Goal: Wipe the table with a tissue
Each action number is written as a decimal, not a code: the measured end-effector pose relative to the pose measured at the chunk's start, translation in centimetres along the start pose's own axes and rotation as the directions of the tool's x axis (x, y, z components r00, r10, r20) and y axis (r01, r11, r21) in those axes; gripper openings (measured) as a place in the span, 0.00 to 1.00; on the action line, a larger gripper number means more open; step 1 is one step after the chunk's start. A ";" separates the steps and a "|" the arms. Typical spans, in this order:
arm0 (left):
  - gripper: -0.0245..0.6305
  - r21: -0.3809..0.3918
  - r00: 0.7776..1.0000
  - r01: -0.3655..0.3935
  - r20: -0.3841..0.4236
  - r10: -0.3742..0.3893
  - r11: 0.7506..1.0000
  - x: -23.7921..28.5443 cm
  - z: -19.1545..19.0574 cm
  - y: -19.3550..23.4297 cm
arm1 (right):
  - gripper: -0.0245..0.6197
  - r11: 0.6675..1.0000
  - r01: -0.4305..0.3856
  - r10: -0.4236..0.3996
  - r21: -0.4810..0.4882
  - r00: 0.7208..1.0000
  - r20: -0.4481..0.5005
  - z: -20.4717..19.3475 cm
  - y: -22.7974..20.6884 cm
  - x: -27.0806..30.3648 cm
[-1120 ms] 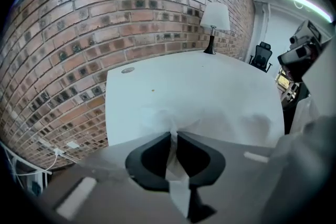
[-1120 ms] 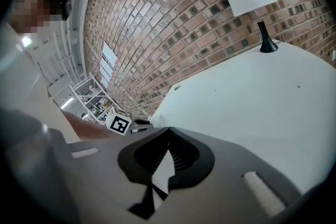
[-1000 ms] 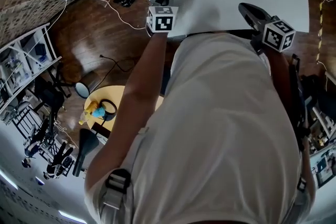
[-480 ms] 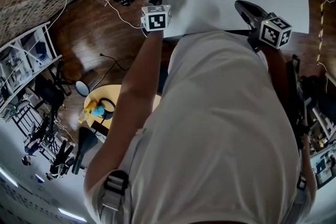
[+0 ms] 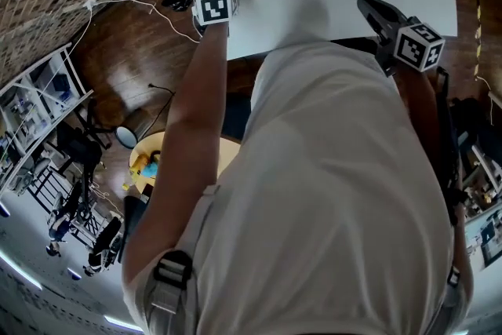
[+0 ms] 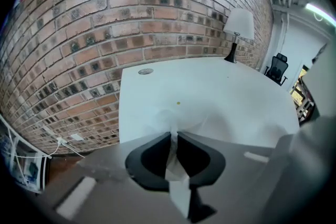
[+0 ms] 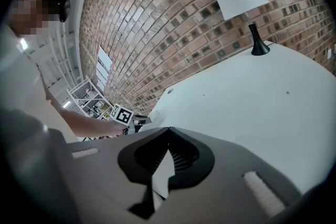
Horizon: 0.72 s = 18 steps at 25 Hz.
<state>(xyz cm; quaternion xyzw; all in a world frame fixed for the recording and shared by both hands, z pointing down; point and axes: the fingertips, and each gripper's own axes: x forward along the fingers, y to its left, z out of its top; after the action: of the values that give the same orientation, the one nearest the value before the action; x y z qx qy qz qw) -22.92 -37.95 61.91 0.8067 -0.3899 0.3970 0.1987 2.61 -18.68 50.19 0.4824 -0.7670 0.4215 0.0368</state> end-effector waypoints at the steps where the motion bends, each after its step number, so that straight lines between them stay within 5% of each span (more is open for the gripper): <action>1: 0.09 -0.012 1.000 -0.010 -0.001 0.010 1.000 0.2 0.4 0.5 | 0.05 1.000 0.003 -0.003 0.003 1.000 -0.001 0.0 -0.3 -0.4; 6: 0.09 -0.105 0.999 -0.051 0.014 0.053 0.993 0.7 1.7 1.5 | 0.05 1.000 0.008 -0.008 0.012 1.000 -0.005 0.2 -2.0 -1.9; 9: 0.08 -0.119 1.000 0.008 0.027 -0.005 0.993 -0.1 1.4 0.3 | 0.05 1.000 -0.007 0.007 0.013 1.000 -0.008 0.3 -2.4 -2.2; 13: 0.08 0.067 0.981 0.193 -0.024 -0.191 0.979 -0.6 -0.8 -4.1 | 0.05 0.999 -0.026 0.026 0.023 0.999 -0.020 -0.3 -2.9 -2.1; 15: 0.09 0.172 0.975 0.220 -0.035 -0.217 0.960 -0.9 -1.7 -5.3 | 0.05 0.999 -0.030 0.030 0.016 0.999 -0.017 0.5 -3.4 -2.4; 16: 0.09 0.156 0.981 0.195 -0.015 -0.195 0.968 -1.2 -1.8 -4.8 | 0.05 0.999 -0.031 0.031 0.017 0.999 -0.016 0.8 -3.6 -2.5; 18: 0.09 0.002 0.995 0.076 0.058 -0.076 0.997 -1.9 -1.6 -1.3 | 0.05 0.999 -0.029 0.029 0.019 0.999 -0.012 1.2 -4.1 -2.8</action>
<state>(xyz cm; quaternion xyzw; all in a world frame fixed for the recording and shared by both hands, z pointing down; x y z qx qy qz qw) -23.38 -35.27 61.35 0.8321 -0.3644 0.3657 0.2025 7.69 -18.25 50.59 0.4688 -0.7697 0.4322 0.0309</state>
